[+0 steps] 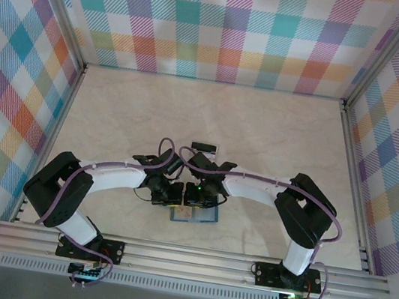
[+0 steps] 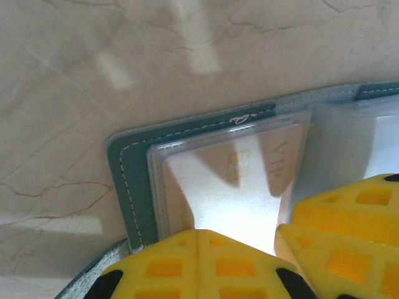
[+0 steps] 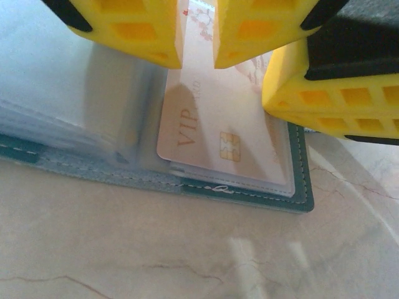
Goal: Take the credit cards out of the card holder
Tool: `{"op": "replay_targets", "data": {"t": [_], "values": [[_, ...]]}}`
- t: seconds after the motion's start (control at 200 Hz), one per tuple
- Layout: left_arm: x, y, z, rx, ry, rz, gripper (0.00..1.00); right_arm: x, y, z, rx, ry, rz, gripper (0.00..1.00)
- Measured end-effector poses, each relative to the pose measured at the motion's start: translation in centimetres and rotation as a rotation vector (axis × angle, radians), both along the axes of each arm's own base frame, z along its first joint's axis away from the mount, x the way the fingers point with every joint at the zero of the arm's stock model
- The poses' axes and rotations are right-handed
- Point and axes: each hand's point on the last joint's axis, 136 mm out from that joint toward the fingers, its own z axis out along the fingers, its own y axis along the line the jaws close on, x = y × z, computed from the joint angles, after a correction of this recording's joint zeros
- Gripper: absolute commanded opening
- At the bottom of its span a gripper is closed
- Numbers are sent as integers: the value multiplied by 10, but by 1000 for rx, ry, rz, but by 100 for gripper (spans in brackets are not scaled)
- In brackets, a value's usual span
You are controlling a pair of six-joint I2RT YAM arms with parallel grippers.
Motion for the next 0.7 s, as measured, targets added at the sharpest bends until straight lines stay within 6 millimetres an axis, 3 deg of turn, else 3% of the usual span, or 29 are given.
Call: {"op": "replay_targets", "data": {"t": [0.21,0.33,0.505,0.7], "values": [[0,0,0,0,0,0,0,0,2,-1,13,0,2,19],[0,0,0,2,-2,1,0,-1,1,-6,1,8,0,29],[0,4,0,17,-5,5,0,-1,0,-9,-5,12,2,35],[-1,7,0,32,-10,4,0,1,-1,-9,-16,1,-1,31]]}}
